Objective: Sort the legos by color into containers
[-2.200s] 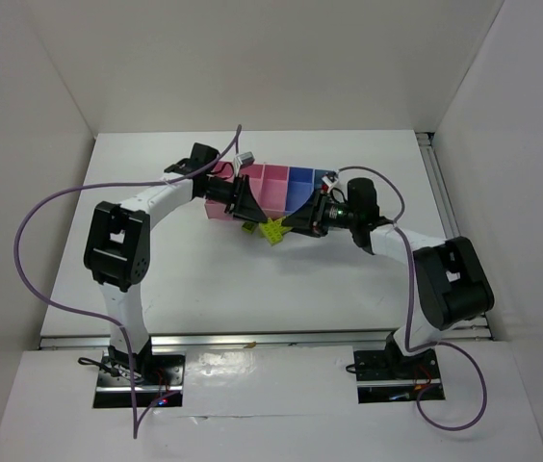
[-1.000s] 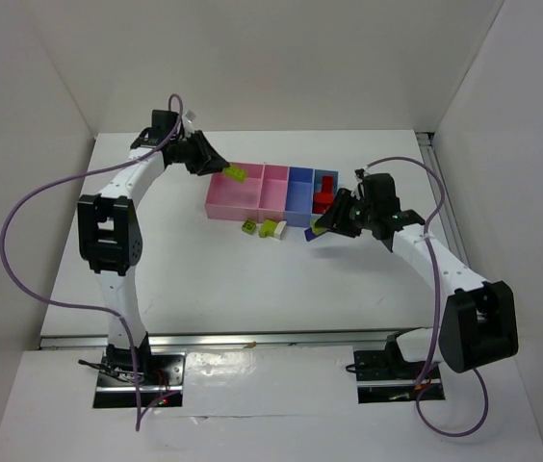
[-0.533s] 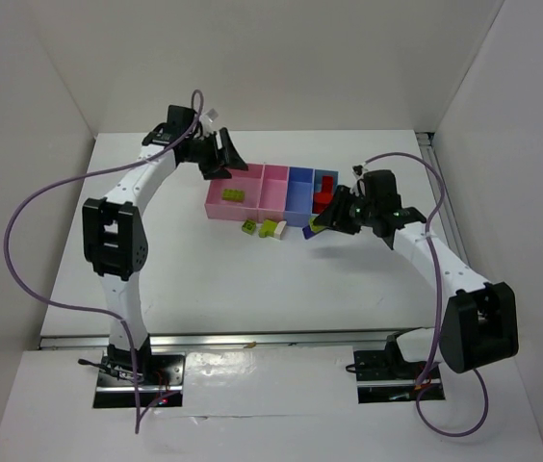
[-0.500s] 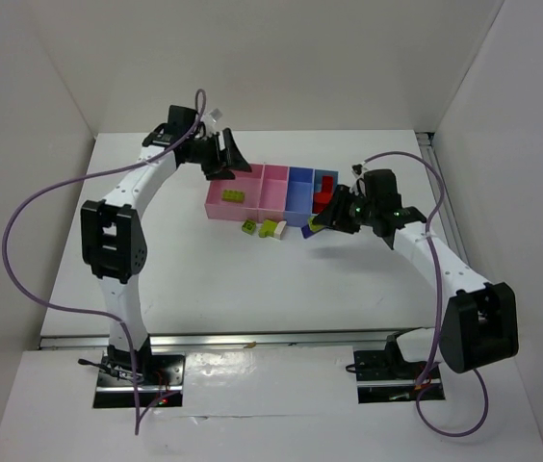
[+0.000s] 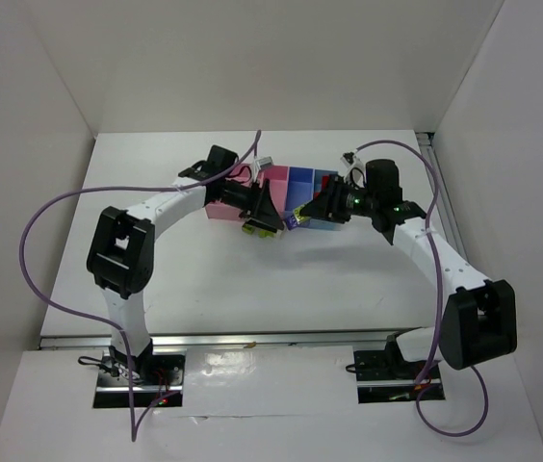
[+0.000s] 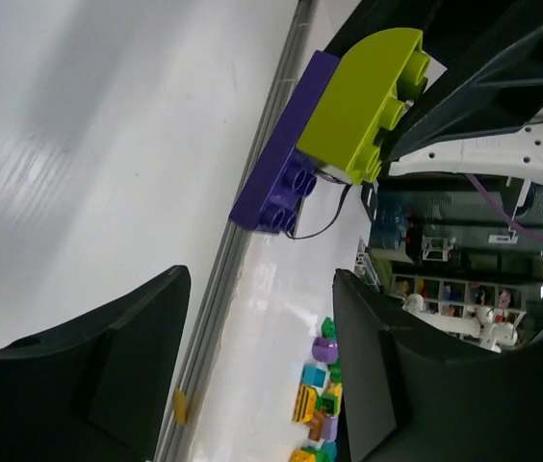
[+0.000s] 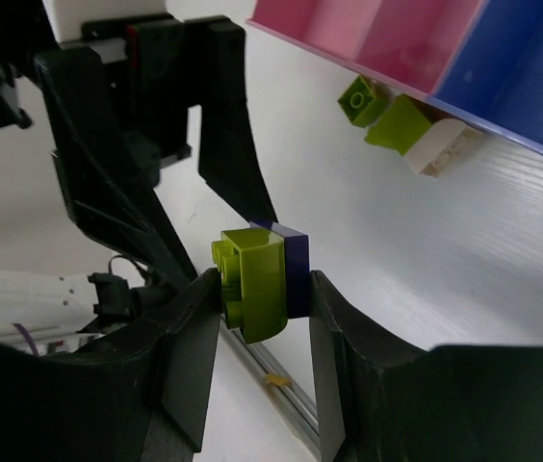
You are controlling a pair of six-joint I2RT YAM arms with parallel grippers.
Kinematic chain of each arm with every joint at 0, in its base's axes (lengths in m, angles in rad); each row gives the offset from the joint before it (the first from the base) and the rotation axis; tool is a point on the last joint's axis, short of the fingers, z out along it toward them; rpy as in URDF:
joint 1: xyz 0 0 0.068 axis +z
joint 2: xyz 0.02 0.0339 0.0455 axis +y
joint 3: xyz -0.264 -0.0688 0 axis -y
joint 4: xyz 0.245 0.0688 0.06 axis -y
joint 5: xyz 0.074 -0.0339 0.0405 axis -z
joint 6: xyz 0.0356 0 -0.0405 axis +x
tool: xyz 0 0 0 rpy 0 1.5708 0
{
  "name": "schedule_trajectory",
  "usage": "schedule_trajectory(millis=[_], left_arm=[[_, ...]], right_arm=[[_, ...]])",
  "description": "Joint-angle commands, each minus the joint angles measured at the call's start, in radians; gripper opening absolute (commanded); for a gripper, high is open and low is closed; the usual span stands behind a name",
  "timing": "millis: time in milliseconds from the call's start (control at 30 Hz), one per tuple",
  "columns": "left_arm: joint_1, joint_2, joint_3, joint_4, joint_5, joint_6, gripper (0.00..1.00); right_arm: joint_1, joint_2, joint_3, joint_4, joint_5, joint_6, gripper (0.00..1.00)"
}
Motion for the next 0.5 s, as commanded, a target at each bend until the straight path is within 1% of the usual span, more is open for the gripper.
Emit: schedule_trajectory(millis=[0,167,267,300,433,467], left_arm=[[-0.016,-0.027,-0.016,0.162,0.118,-0.028,0.71],[-0.016,-0.018,-0.038,0.272,0.132,-0.095,0.71],[-0.016,-0.007,-0.047,0.355,0.153,-0.156,0.64],[-0.016,-0.007,-0.047,0.372,0.153,-0.167,0.64],[-0.016,-0.007,-0.047,0.411,0.172,-0.2,0.56],[-0.016,-0.007,-0.047,0.411,0.172,-0.2,0.52]], right_arm=[[-0.001,-0.004,0.045,0.106,-0.07,0.035,0.14],[-0.001,0.005,0.013,0.16,-0.149,0.079,0.14],[-0.001,0.014,-0.009,0.194,-0.174,0.105,0.14],[-0.001,0.014,-0.009,0.194,-0.174,0.105,0.14],[-0.001,0.014,-0.009,0.183,-0.174,0.105,0.14],[-0.001,0.014,-0.009,0.183,-0.174,0.105,0.14]])
